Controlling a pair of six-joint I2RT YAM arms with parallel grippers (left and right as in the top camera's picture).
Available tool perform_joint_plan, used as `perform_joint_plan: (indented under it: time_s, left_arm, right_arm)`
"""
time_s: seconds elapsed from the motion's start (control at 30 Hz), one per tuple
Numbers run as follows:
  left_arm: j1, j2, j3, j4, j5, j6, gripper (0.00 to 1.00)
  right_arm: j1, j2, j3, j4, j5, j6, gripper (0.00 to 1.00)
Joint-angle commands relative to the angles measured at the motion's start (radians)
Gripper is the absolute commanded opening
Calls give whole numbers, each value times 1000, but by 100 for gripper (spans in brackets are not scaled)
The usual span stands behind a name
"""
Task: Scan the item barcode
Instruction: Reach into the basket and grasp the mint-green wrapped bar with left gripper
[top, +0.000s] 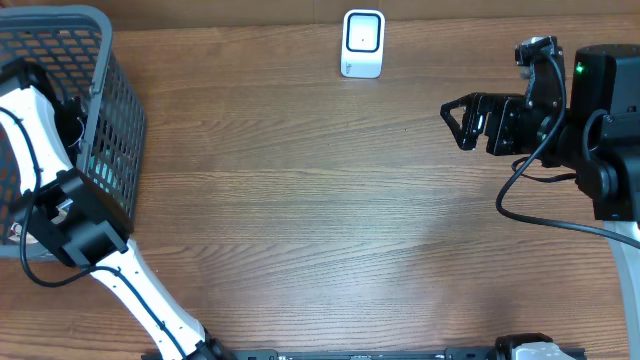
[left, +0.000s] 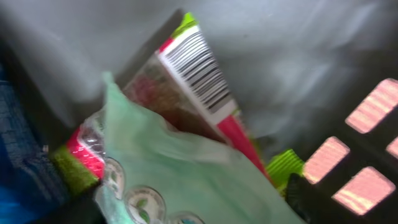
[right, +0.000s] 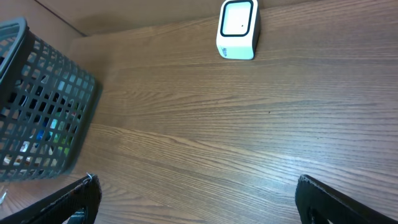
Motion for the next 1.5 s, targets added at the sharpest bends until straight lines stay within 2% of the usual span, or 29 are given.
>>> perform_joint_plan:
  time_s: [0.0,0.03,0.13,0.23,0.4,0.5,0.7,0.87,1.47]
  left_arm:
    - [-21,27,30,-13,-20,1,54]
    - [-21,27,42,-23,-27,-9,44]
    - [-21,27,97,-67,-43,-32,21]
    - [-21,26,173,-120,-44,-35,5]
    - [-20,23,354,-229,-44,-65,4]
    - [-20,-3,438,-239,-43,-100,4]
    - [-20,-100,447,-239,-48,-139,8]
    - [-20,-146,447,-239,-67,-148,4]
    - [-20,-330,447,-239,-59,-195,5]
  right_arm:
    - [6,-4,25,7,-8,-2,100]
    - [6,-4,25,8,-8,-1,100]
    - [6,-4,25,13,-8,-2,100]
    - [6,-4,25,16,-8,-1,100]
    - [6,-4,25,18,-8,-1,100]
    - [6,-4,25,17,-9,-1,100]
    - [6,-4,25,9,-9,-1,100]
    - [6,-4,25,10,-9,-1,100]
    - [6,-4,25,-25,-9,-1,100]
